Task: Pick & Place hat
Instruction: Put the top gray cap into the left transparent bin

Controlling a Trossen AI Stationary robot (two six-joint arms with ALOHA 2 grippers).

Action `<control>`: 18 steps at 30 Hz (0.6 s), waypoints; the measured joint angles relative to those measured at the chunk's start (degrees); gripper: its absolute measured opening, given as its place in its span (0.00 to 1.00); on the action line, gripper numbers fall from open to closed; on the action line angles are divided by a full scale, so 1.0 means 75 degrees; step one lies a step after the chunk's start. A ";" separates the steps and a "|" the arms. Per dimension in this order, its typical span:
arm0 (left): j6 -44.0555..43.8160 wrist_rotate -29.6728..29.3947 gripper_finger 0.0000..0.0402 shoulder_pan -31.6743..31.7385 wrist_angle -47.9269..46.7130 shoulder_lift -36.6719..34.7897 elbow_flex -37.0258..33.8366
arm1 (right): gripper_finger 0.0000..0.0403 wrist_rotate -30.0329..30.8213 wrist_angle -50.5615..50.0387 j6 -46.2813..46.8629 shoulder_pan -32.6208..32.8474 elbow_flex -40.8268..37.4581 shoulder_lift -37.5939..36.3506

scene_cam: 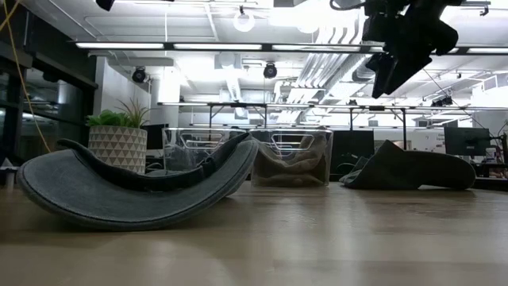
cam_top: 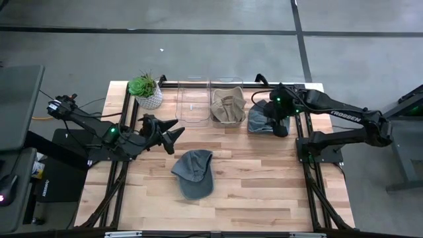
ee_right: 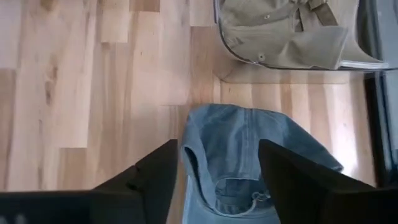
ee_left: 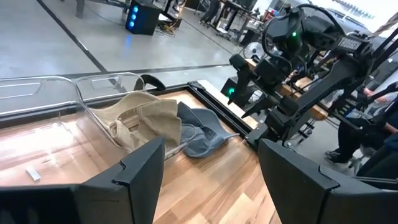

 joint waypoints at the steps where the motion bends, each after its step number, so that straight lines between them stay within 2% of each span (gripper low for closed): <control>1: 0.0000 0.0011 0.60 0.0000 0.0005 -0.0003 0.0000 | 0.56 0.0057 0.0000 -0.0006 0.0029 0.0000 0.0002; 6: -0.0018 0.0103 0.60 0.0000 0.0001 -0.0005 0.0000 | 0.62 -0.0015 -0.0030 -0.0054 0.0144 0.0000 0.0150; 18: -0.0368 0.0324 0.60 0.0000 -0.0155 -0.0005 -0.0003 | 0.62 -0.0041 -0.0218 0.0070 0.0574 0.0000 0.1622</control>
